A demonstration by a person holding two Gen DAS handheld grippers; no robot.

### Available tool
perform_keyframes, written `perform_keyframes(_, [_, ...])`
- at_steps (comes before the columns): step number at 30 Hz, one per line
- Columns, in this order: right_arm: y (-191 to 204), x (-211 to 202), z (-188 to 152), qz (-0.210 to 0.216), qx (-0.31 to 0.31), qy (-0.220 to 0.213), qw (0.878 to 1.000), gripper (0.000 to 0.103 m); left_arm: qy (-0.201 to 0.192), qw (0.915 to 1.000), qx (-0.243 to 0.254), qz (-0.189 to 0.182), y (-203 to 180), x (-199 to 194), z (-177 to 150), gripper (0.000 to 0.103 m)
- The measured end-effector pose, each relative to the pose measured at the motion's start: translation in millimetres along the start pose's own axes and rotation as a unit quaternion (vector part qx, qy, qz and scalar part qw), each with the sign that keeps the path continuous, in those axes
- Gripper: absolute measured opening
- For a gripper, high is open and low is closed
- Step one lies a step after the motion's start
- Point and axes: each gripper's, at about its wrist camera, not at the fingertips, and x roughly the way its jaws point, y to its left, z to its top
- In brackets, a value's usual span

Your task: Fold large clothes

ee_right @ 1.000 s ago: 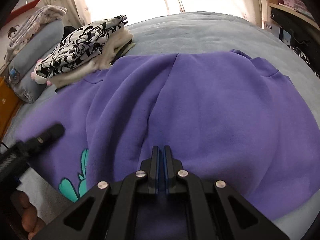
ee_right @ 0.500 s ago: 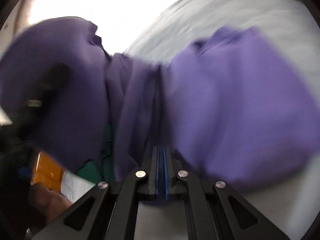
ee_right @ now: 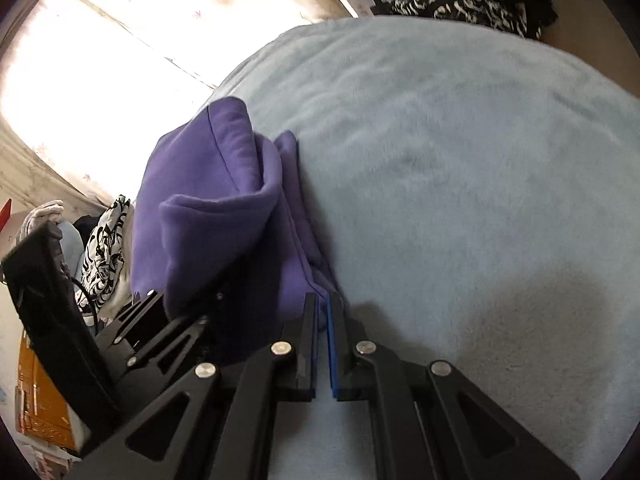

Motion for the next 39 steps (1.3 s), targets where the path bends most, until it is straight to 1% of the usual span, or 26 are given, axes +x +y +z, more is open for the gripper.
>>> perform_keyframes(2, [0.0, 1.3, -0.2, 0.003, 0.001, 0.003, 1.0, 0.004, -0.006, 1.0, 0.006, 0.003, -3.0, -5.0, 2.4, 0.014])
perform_keyframes(3, [-1.5, 0.4, -1.3, 0.004, 0.001, 0.003, 1.0, 0.004, -0.007, 1.0, 0.007, 0.0, -1.7, -7.1, 3.9, 0.016])
perform_keyframes(6, [0.2, -6.2, 1.9, 0.004, -0.001, -0.003, 1.0, 0.004, -0.008, 0.9998, 0.006, -0.019, 1.6, -15.4, 7.8, 0.033])
perform_keyframes(8, [-1.1, -8.9, 4.1, 0.005, -0.003, -0.008, 1.0, 0.004, -0.007, 0.9988, 0.005, -0.049, 3.3, -23.5, 5.9, 0.061])
perform_keyframes(10, [0.9, -12.3, 7.3, 0.004, -0.005, -0.013, 1.0, 0.004, -0.007, 0.9977, 0.005, -0.067, 2.0, -28.6, 6.5, 0.07])
perform_keyframes(15, [6.8, -25.5, 10.9, 0.003, -0.015, -0.023, 1.0, 0.004, -0.013, 0.9953, 0.002, -0.096, 2.6, -51.1, 6.1, 0.07])
perform_keyframes(17, [11.5, -31.1, 14.6, 0.003, -0.021, -0.028, 0.999, 0.004, -0.017, 0.9942, -0.008, -0.106, 3.7, -66.3, 6.2, 0.07])
perform_keyframes(19, [16.2, -36.3, 20.7, 0.008, -0.028, -0.029, 0.999, 0.004, -0.026, 0.9929, -0.028, -0.113, 16.0, -85.6, 6.9, 0.07])
perform_keyframes(22, [24.8, -40.3, 34.8, 0.023, -0.038, -0.028, 0.999, 0.004, -0.035, 0.991, -0.069, -0.11, 44.1, -106.7, 11.1, 0.07])
perform_keyframes(24, [31.9, -39.8, 47.6, 0.035, -0.046, -0.023, 0.998, 0.016, -0.039, 0.9894, -0.102, -0.095, 72.6, -117.5, 15.4, 0.07])
perform_keyframes(25, [35.0, -38.1, 53.6, 0.039, -0.052, -0.02, 0.998, 0.032, -0.039, 0.9892, -0.112, -0.087, 82.8, -118.1, 17.1, 0.07])
perform_keyframes(26, [38.6, -35.4, 59.8, 0.043, -0.059, -0.016, 0.997, 0.045, -0.039, 0.9888, -0.124, -0.074, 95.4, -117.7, 19.2, 0.07])
perform_keyframes(27, [42.9, -31.3, 66.9, 0.048, -0.068, -0.012, 0.996, 0.047, -0.034, 0.9882, -0.139, -0.055, 111.9, -114.3, 21.1, 0.07])
perform_keyframes(28, [47.1, -26.6, 72.3, 0.055, -0.077, -0.006, 0.995, 0.047, -0.027, 0.9877, -0.148, -0.044, 122.5, -109.7, 21.9, 0.07])
perform_keyframes(31, [56.3, 6.1, 89.4, 0.058, -0.106, 0.054, 0.991, 0.047, 0.005, 0.983, -0.182, -0.025, 158.9, -86.7, 22.4, 0.07])
perform_keyframes(34, [60.2, 36.4, 94.7, 0.063, -0.119, 0.108, 0.985, 0.047, 0.033, 0.9793, -0.199, -0.022, 182.5, -58.6, 24.3, 0.065])
perform_keyframes(35, [61.6, 48.7, 94.9, 0.064, -0.125, 0.134, 0.981, 0.047, 0.041, 0.9781, -0.203, -0.021, 188.7, -51.0, 25.0, 0.064])
perform_keyframes(37, [64.5, 59.4, 92.6, 0.068, -0.136, 0.152, 0.977, 0.047, 0.049, 0.9775, -0.202, -0.035, 194.1, -34.1, 29.7, 0.064])
perform_keyframes(39, [68.6, 70.4, 88.2, 0.077, -0.148, 0.173, 0.971, 0.047, 0.056, 0.9772, -0.202, -0.036, 196.0, -21.4, 31.3, 0.064])
